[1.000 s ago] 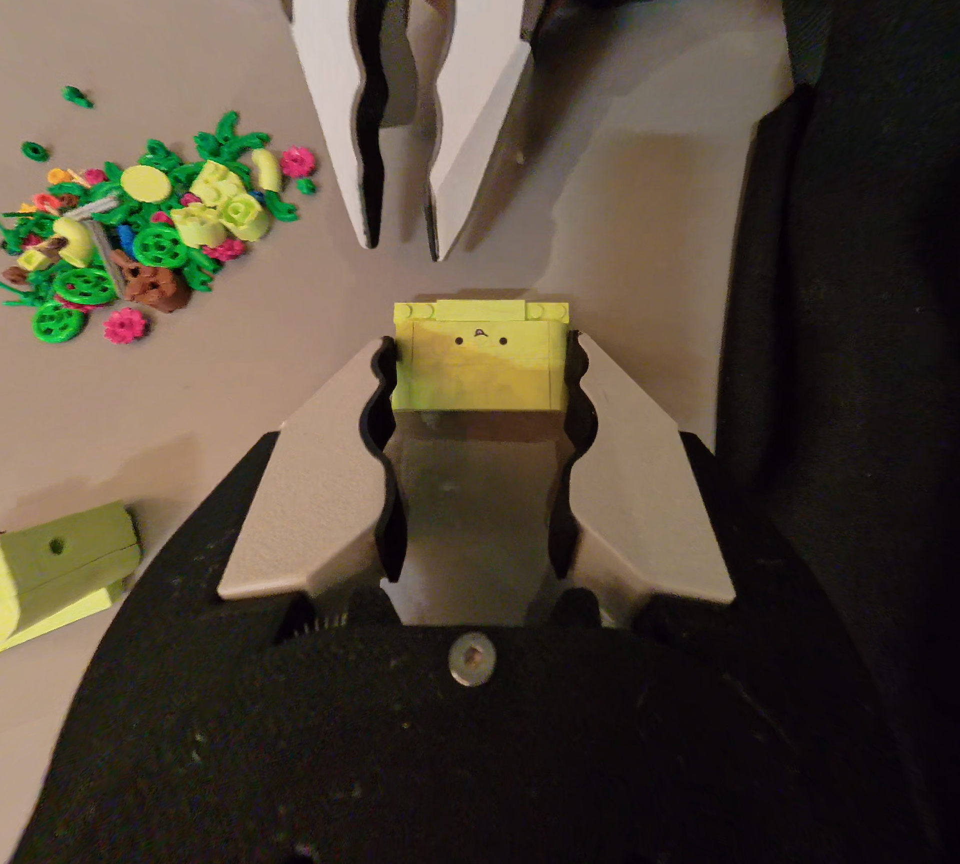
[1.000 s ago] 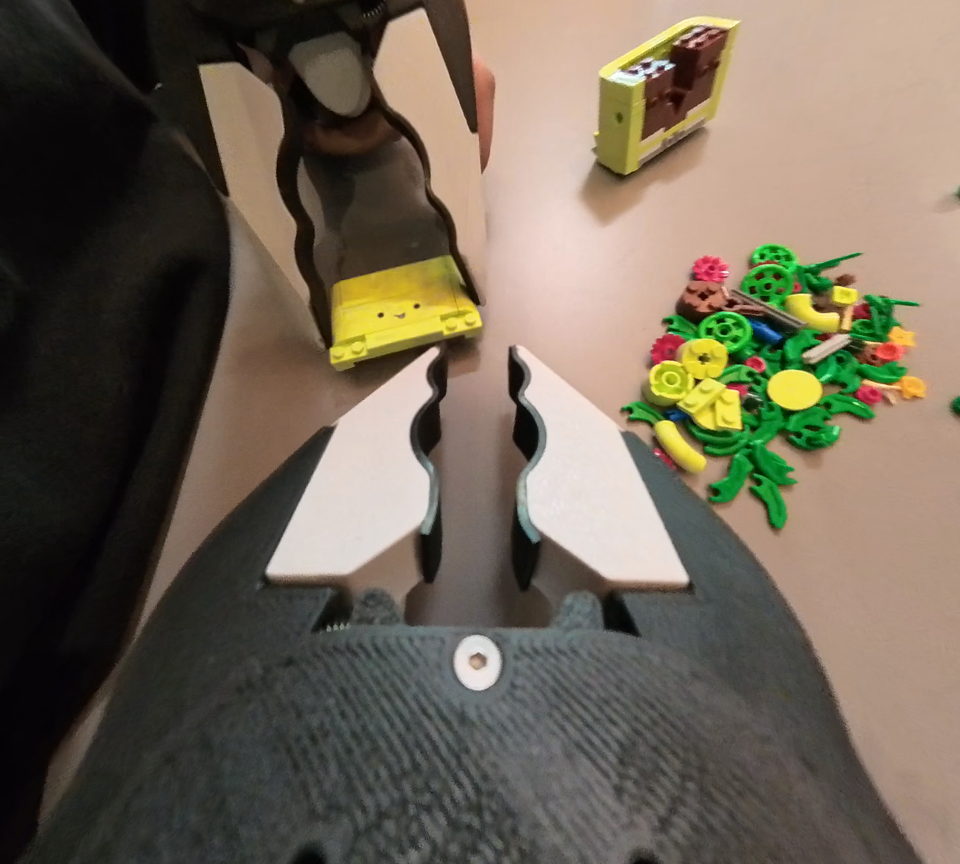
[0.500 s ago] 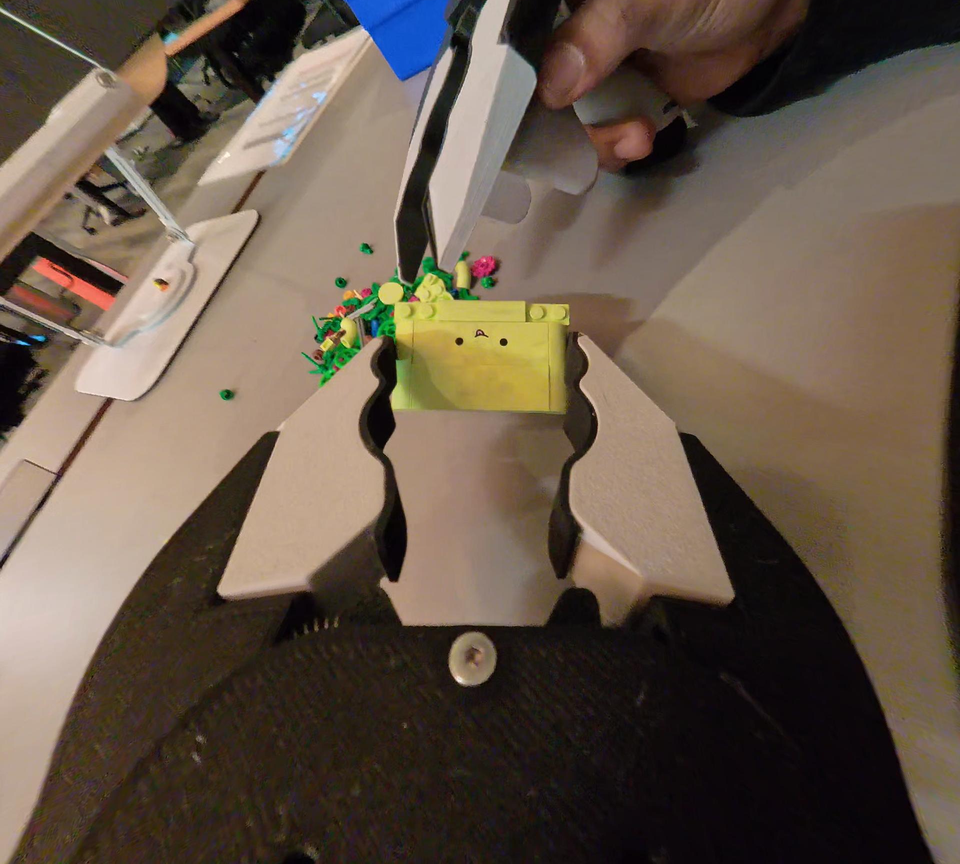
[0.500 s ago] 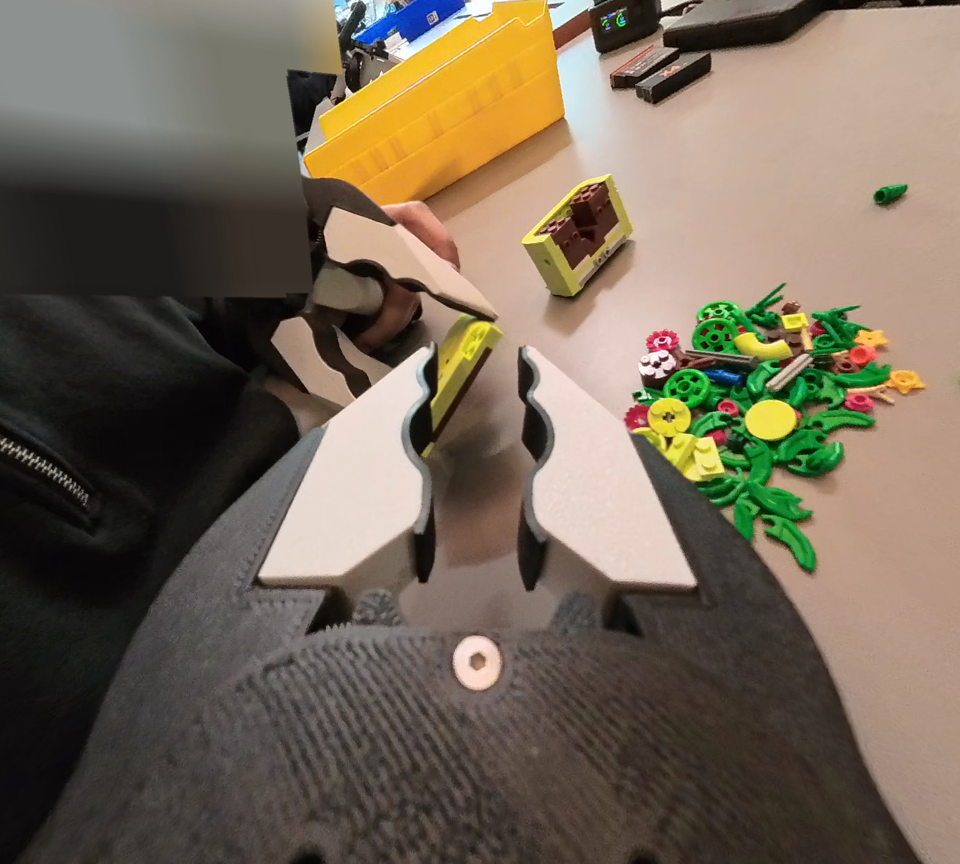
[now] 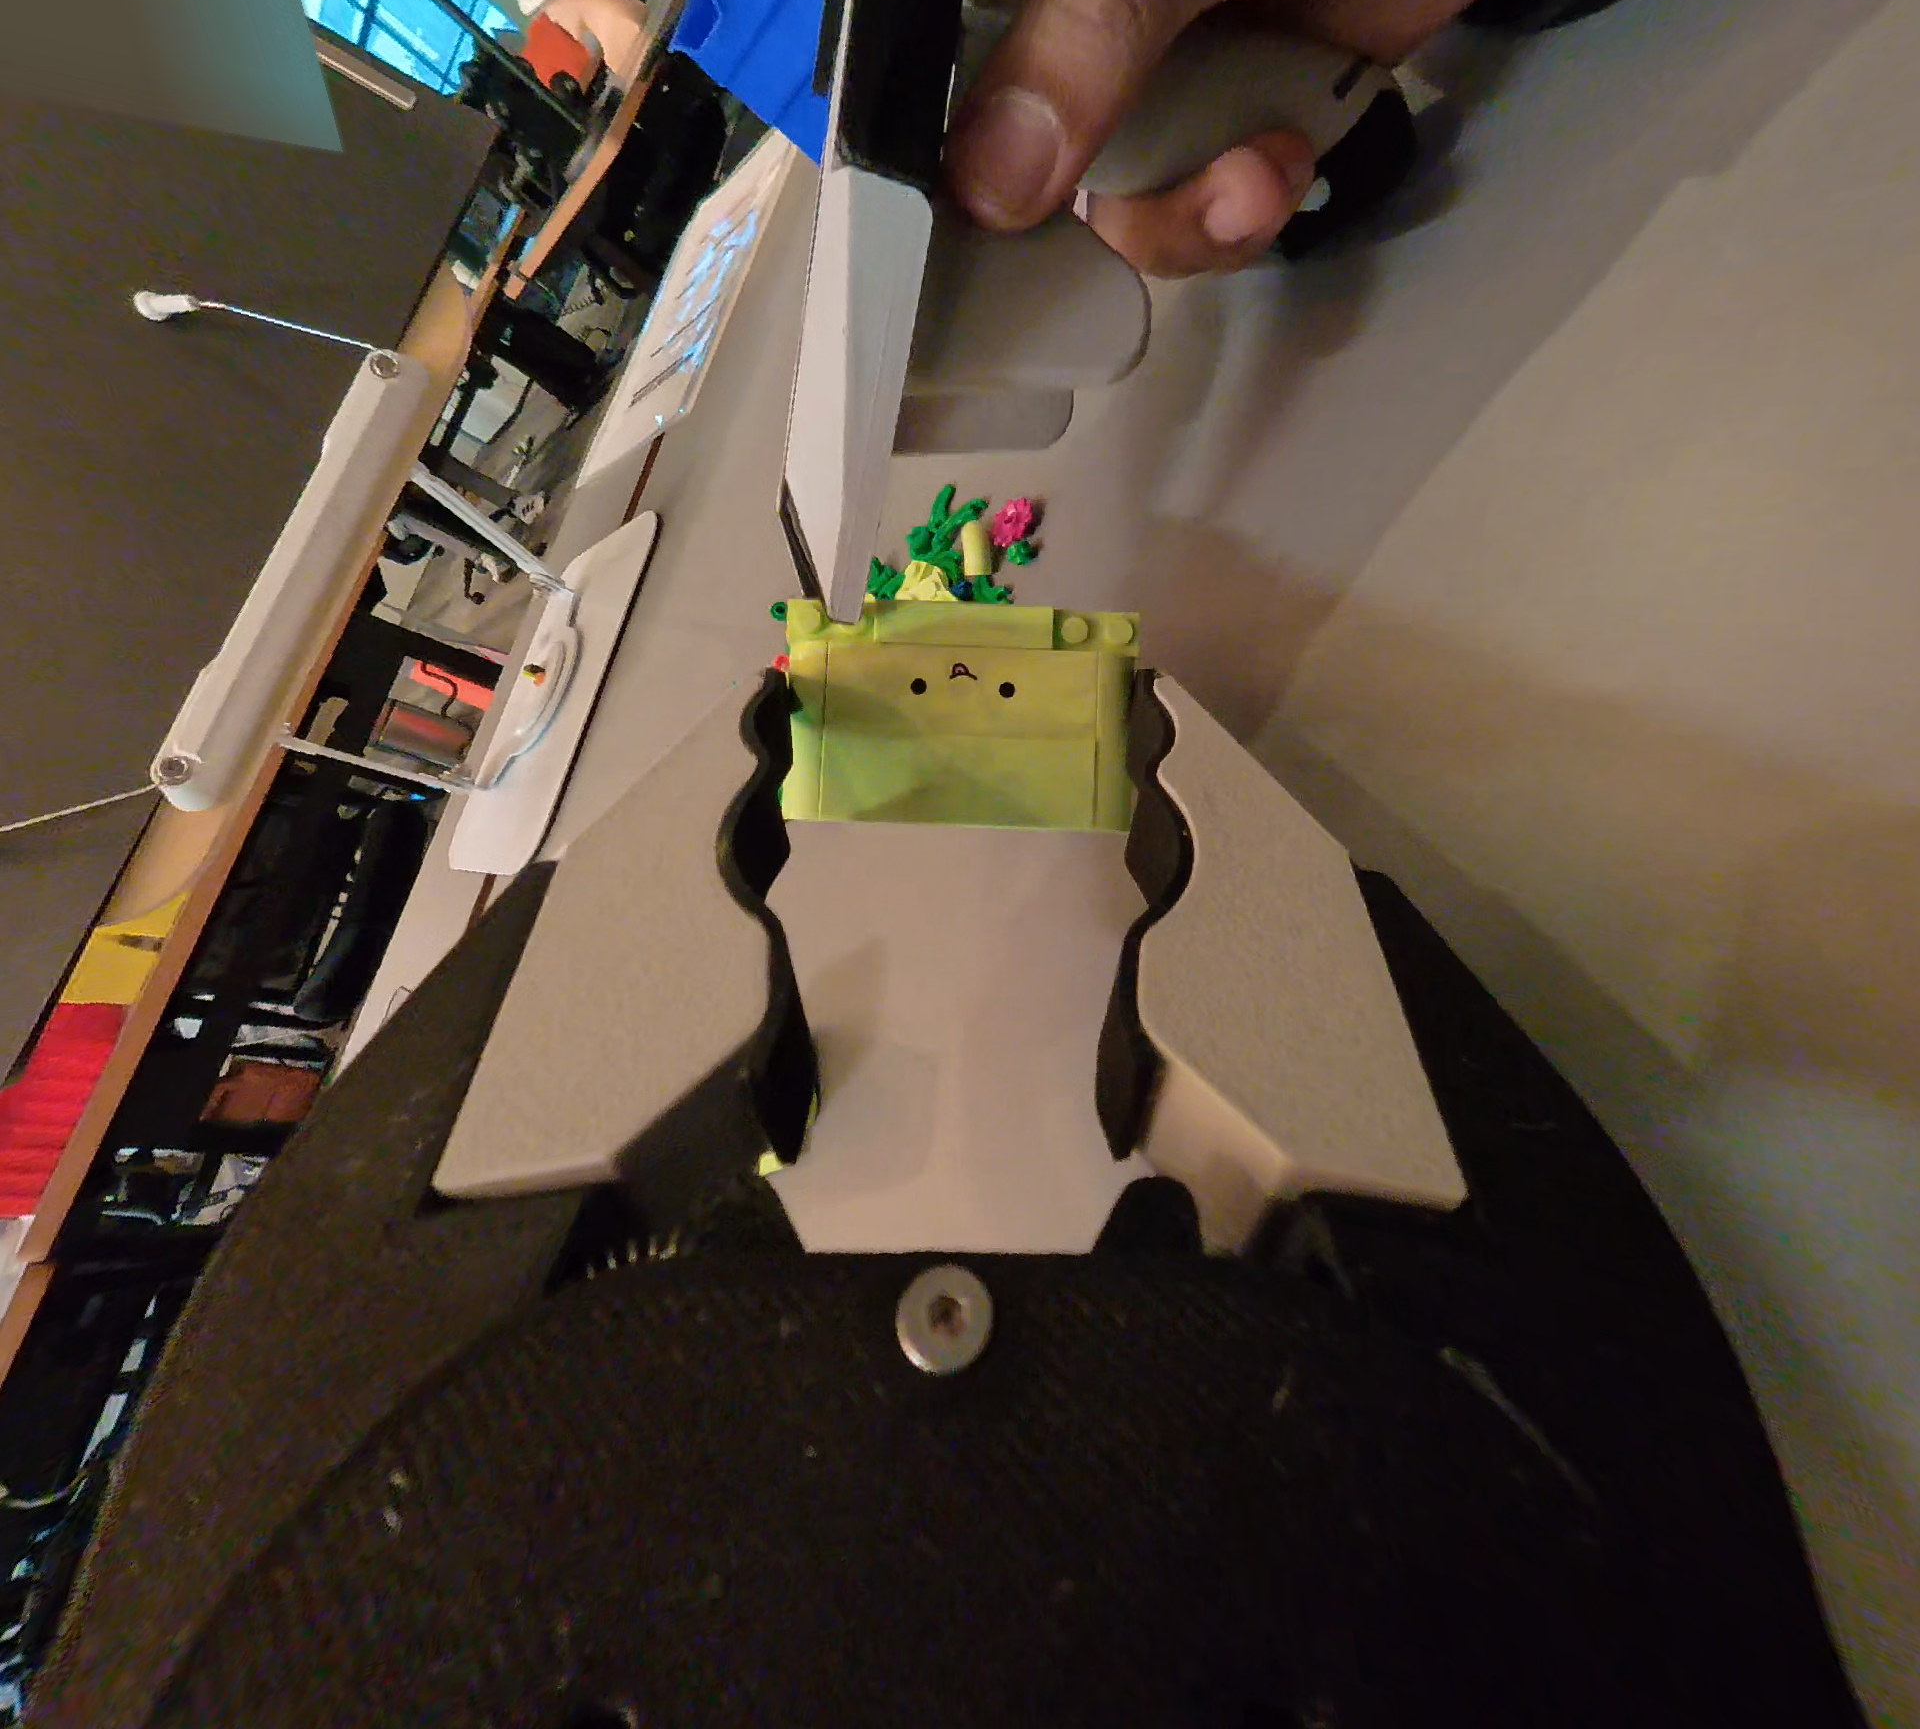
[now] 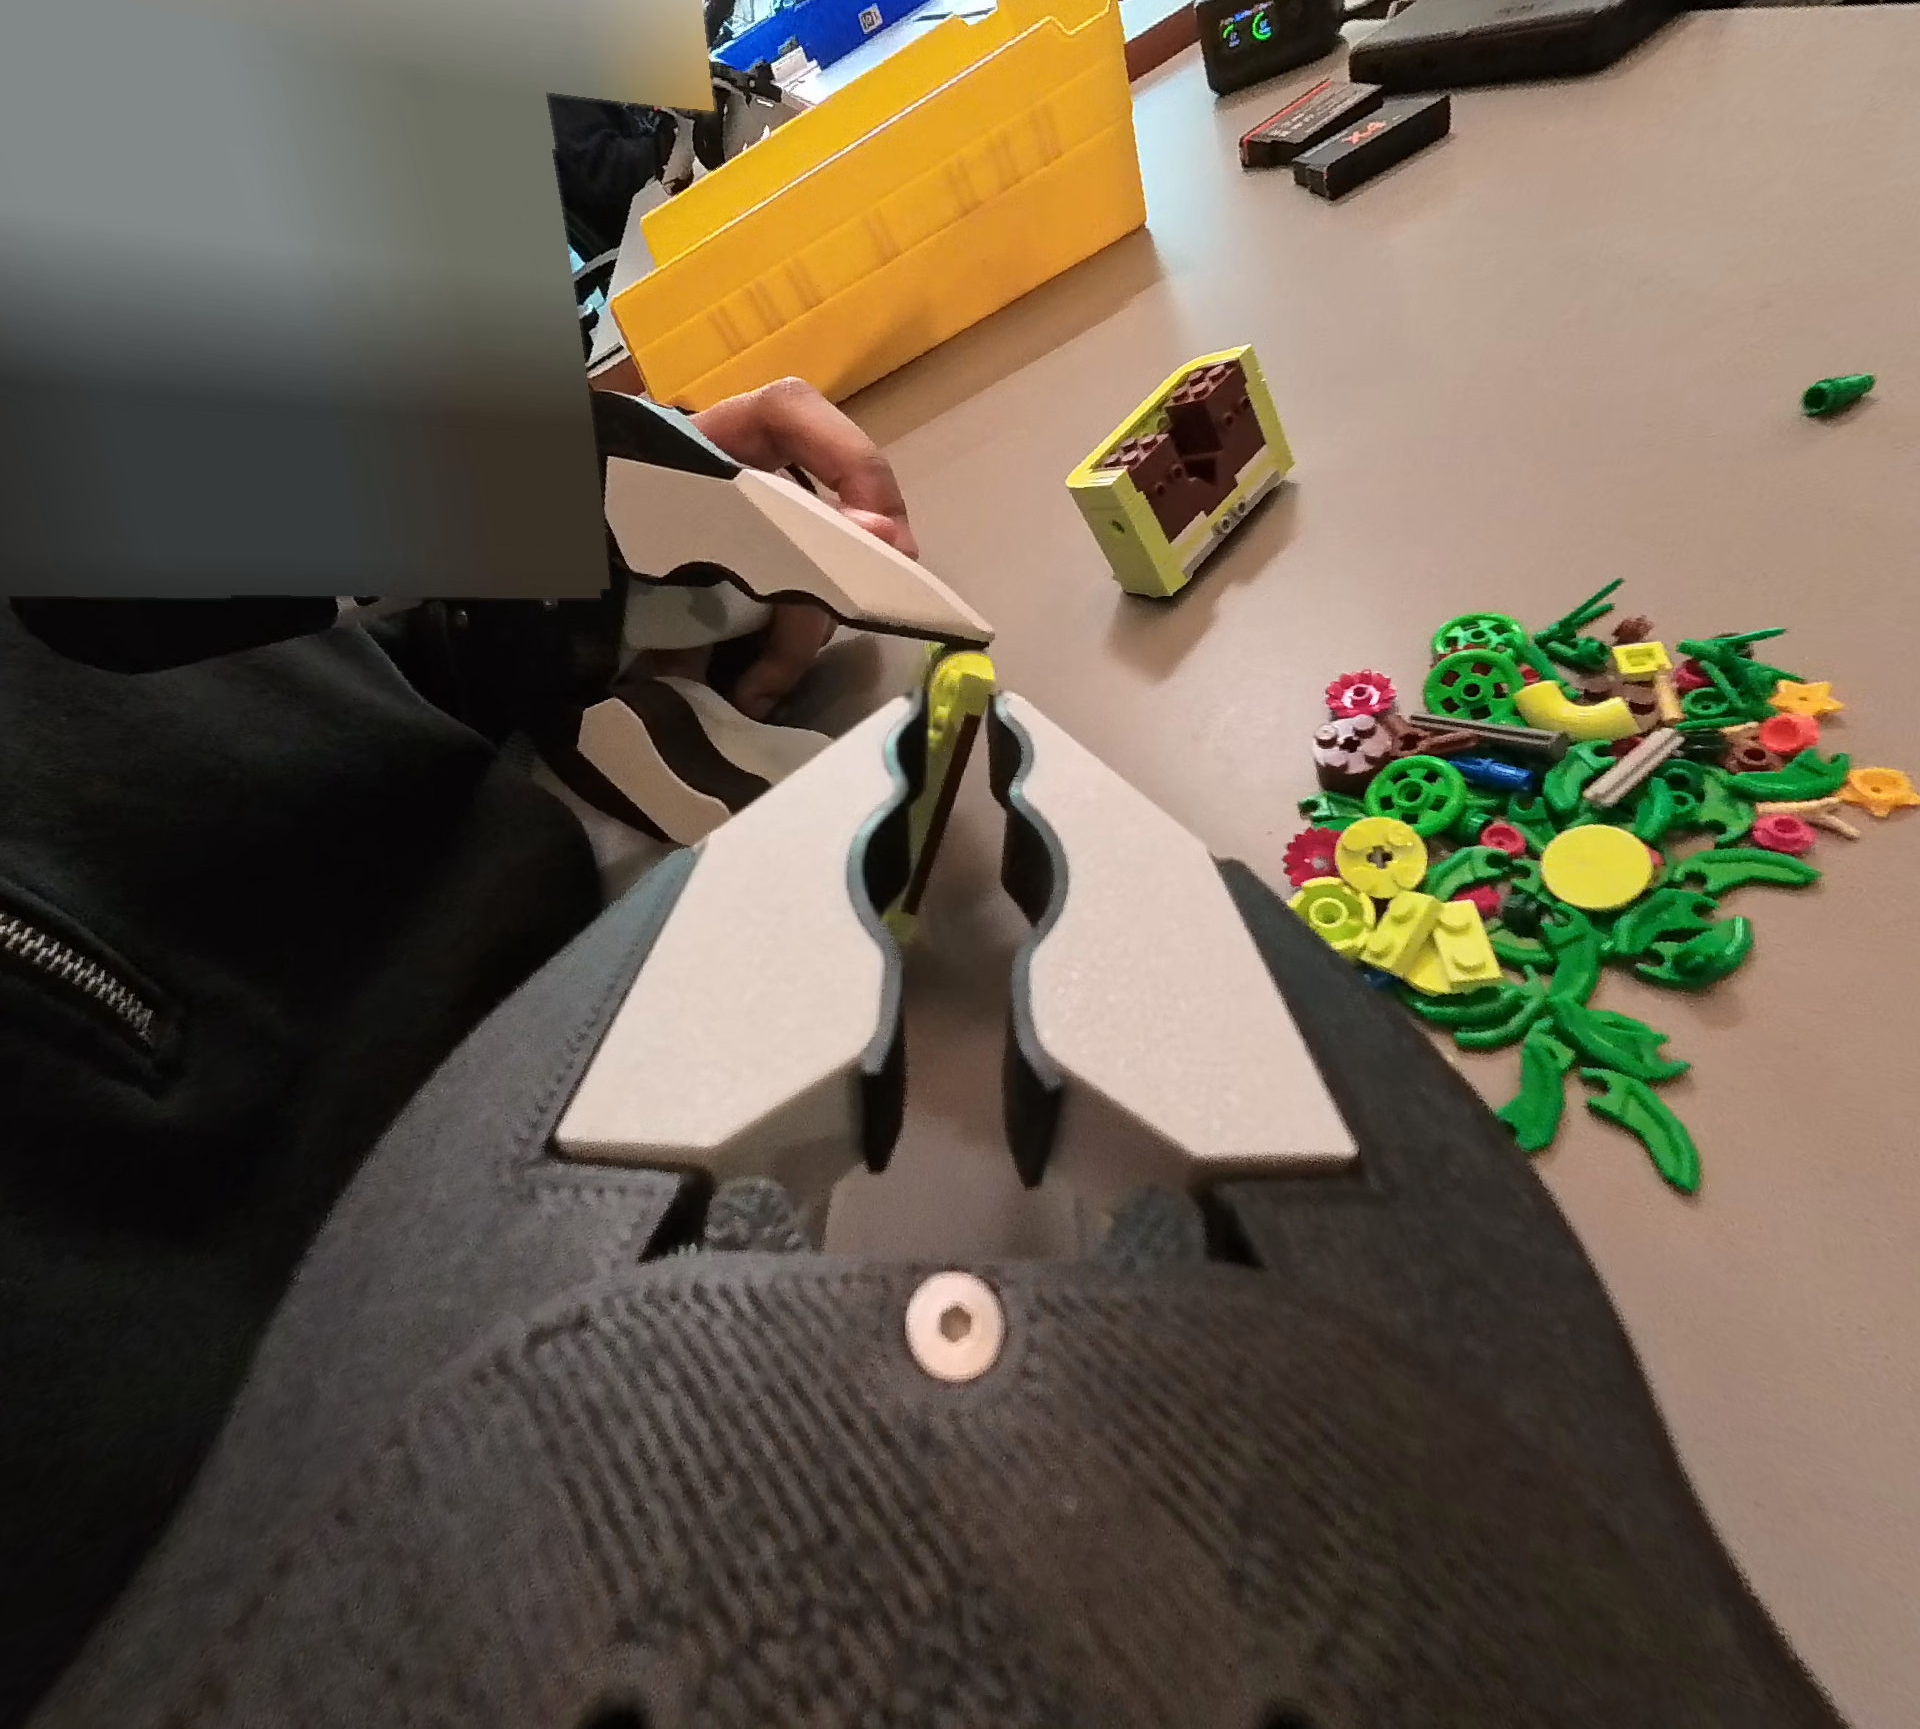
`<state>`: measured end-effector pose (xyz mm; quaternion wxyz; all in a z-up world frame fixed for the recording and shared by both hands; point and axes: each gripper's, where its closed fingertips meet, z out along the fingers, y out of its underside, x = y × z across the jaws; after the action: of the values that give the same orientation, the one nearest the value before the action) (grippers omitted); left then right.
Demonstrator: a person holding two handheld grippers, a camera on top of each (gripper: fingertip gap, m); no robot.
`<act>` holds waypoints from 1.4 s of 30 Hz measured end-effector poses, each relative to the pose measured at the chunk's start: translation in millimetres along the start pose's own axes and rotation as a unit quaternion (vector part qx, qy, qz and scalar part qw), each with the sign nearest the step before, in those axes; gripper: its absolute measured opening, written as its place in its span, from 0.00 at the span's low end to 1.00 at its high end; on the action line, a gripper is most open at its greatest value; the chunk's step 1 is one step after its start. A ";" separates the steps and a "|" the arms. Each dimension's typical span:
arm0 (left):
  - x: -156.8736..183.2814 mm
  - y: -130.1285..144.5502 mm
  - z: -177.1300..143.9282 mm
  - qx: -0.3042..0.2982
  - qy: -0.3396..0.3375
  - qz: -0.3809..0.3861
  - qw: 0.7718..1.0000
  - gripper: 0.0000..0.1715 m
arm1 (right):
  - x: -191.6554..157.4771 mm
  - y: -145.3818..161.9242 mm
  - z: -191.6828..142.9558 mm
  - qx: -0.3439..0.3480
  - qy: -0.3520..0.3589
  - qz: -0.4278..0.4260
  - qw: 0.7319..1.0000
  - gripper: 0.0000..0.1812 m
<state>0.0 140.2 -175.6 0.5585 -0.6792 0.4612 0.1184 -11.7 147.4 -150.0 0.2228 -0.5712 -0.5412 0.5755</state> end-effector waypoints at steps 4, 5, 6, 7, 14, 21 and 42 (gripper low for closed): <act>-1.1 -1.1 0.0 0.004 -0.014 0.023 1.000 0.37 | -1.0 -1.5 -1.0 0.004 0.003 -0.014 1.000 0.04; -0.8 -0.6 0.3 0.004 -0.014 0.024 1.000 0.37 | -0.8 -1.1 -0.9 0.003 0.005 -0.016 1.000 0.04; -0.7 -0.6 0.3 0.004 -0.014 0.023 1.000 0.37 | -0.9 -1.1 -0.8 0.002 0.006 -0.019 1.000 0.04; -0.6 -0.9 0.1 0.006 -0.012 0.020 1.000 0.37 | -1.0 -1.2 -0.9 0.003 0.007 -0.022 1.000 0.04; -4.1 -3.6 -1.6 0.031 0.023 -0.092 0.995 0.37 | 8.1 -4.9 -7.4 0.013 0.032 -0.030 0.999 0.10; -17.5 -5.7 -7.0 0.056 0.022 -0.155 0.986 0.37 | 14.5 -13.0 -17.8 0.042 0.036 -0.014 0.998 0.12; -31.1 -9.9 -12.5 0.092 0.007 -0.191 0.977 0.37 | 6.5 -5.6 -8.6 0.009 0.051 -0.089 0.995 0.12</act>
<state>-13.9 144.3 -143.8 0.6276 -0.7015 0.3356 -0.0380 -7.6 158.0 -145.8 0.3053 -0.5472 -0.5730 0.5282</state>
